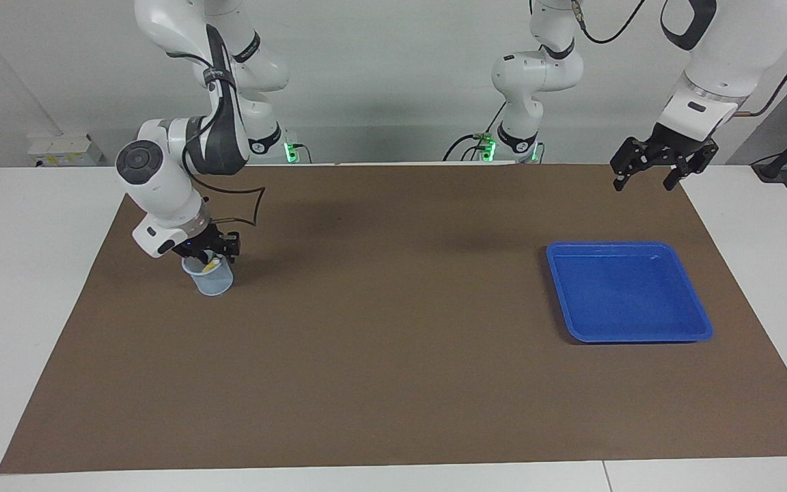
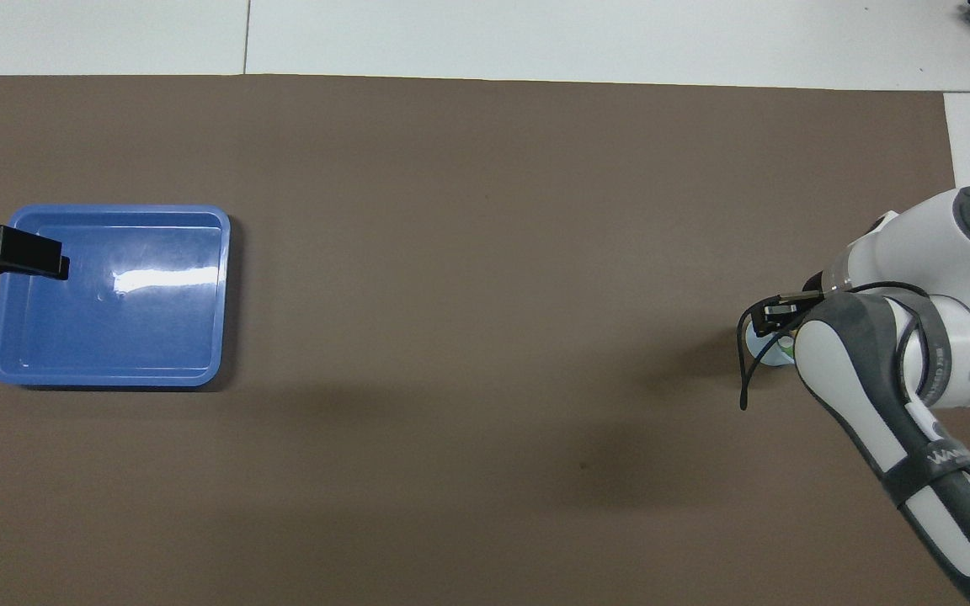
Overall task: Right arm passes pens to left for tray arrangement
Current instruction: 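Reach the right gripper into the white cup and grasp the purple pen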
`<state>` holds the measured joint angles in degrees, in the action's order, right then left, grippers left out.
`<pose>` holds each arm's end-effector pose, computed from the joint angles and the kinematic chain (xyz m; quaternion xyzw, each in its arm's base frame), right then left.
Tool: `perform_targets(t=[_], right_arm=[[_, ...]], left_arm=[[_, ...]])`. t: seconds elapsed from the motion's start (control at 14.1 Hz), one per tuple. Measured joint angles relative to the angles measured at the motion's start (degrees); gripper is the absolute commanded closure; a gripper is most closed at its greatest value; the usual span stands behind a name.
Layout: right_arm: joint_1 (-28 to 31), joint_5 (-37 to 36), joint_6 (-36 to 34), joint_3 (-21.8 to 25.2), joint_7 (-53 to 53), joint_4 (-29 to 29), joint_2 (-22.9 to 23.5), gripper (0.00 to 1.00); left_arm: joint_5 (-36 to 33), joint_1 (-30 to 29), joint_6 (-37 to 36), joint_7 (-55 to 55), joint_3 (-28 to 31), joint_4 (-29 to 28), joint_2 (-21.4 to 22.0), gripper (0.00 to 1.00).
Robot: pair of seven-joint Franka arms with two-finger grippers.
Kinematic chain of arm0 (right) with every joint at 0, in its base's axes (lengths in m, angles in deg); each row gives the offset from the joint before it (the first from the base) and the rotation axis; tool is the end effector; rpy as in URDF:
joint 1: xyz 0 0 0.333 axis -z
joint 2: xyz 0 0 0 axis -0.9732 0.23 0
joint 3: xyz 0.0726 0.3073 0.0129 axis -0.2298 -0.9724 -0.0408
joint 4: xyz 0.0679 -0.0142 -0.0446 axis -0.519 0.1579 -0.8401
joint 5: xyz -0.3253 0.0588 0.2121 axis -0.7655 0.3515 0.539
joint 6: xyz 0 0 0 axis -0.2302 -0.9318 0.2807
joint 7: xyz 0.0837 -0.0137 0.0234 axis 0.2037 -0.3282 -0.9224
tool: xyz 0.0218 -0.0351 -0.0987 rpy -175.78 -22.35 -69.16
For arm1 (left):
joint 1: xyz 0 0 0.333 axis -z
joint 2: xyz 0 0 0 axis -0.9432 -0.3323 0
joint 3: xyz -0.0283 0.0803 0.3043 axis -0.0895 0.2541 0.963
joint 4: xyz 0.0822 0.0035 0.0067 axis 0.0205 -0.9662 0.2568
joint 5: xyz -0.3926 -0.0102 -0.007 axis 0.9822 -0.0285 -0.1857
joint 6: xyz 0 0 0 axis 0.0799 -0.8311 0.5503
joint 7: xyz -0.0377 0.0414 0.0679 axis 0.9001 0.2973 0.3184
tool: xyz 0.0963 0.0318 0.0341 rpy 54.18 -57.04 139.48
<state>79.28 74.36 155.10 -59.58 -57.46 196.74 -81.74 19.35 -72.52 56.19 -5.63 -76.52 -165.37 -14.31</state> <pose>0.5523 -0.0029 0.3774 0.9974 0.0058 -0.0712 0.0001 0.5496 -0.0220 0.6290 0.9992 -0.0373 0.0131 0.0030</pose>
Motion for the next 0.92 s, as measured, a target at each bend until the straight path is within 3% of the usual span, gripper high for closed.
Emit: perform_targets(t=[0.28, 0.92], right_arm=[[0.87, 0.31, -0.68, 0.0, -2.07, -0.45, -0.35, 0.97], [1.59, 0.3, -4.01, 0.22, -9.28, -2.87, -0.94, 1.0]], left_arm=[[0.0, 0.12, 0.0, 0.0, -0.31, 0.0, 0.0, 0.0], [0.0, 0.19, -0.1, -0.06, -1.15, -1.18, 0.62, 0.0]])
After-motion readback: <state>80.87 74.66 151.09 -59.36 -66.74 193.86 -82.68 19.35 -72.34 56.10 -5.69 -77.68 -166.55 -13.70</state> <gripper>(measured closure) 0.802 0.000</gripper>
